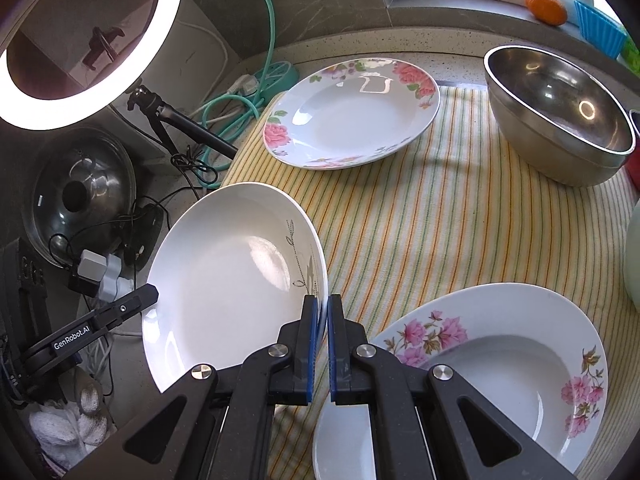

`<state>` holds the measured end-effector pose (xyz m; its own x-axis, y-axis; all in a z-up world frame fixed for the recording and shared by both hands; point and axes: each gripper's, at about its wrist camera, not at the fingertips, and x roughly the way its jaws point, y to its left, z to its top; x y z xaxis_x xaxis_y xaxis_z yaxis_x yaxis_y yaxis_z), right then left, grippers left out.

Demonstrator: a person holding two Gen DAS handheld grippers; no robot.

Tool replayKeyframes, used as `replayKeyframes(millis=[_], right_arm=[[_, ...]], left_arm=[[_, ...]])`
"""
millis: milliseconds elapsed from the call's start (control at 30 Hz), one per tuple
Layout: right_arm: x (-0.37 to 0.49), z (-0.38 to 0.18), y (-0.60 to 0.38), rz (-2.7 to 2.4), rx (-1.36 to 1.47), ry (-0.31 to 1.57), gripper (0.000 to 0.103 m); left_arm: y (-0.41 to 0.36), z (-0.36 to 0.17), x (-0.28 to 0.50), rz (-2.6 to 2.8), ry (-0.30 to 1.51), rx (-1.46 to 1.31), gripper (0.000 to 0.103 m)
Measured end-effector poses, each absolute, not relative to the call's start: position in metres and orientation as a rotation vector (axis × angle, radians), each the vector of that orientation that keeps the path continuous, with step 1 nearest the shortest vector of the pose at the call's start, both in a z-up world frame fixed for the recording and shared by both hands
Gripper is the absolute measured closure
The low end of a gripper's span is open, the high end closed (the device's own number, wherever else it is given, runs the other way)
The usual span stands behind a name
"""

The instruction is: Organize plates and bowls

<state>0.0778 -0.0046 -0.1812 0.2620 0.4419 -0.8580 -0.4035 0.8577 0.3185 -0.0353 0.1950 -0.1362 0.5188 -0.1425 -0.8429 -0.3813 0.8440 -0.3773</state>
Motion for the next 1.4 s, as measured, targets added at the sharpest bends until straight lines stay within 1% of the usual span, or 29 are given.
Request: replayKeyframes(millis=[733, 1400], right_arm=[[0.058, -0.157, -0.098, 0.449, 0.134, 1.124, 0.098], [0.037, -0.161, -0.172, 0.337, 0.193, 1.131, 0.098]], left_arm=[[0.120, -0.122, -0.018, -0.008, 1.047, -0.510, 0.095], [0.057, -0.136, -0.010, -0.123, 1.127, -0.447, 0.095]])
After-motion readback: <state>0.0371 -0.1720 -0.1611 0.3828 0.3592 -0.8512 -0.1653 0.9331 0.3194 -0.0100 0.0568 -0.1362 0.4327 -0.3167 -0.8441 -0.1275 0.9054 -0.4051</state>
